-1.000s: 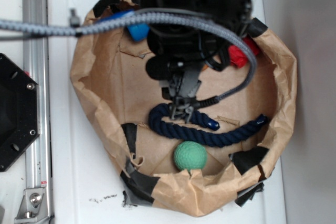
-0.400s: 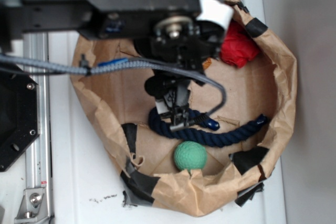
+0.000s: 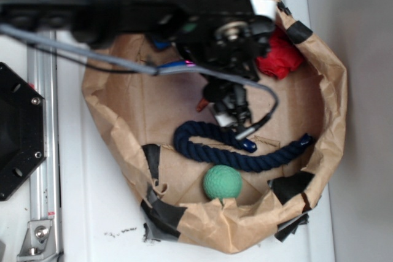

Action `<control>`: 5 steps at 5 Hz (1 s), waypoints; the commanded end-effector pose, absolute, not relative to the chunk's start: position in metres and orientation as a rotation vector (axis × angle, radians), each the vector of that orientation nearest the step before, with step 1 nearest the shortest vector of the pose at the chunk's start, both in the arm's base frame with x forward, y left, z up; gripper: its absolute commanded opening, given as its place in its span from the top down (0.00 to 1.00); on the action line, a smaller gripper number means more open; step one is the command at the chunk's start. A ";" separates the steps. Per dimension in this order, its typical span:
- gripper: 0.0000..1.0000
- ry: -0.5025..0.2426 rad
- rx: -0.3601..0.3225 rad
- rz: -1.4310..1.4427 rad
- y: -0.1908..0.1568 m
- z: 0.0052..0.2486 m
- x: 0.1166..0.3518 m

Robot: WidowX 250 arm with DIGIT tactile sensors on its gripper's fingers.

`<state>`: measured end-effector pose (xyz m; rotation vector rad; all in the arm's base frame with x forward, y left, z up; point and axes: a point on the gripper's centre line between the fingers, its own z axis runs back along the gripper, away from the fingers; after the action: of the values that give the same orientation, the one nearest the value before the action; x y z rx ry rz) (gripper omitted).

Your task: Grab the shell.

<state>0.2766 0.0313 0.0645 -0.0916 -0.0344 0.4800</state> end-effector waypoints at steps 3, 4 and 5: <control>0.00 -0.073 -0.027 0.585 0.063 0.044 0.287; 0.00 -0.042 -0.014 0.564 0.067 0.038 0.286; 0.00 -0.055 -0.001 0.582 0.072 0.035 0.287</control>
<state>0.2868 0.0548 0.0245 -0.0006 -0.0062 0.5584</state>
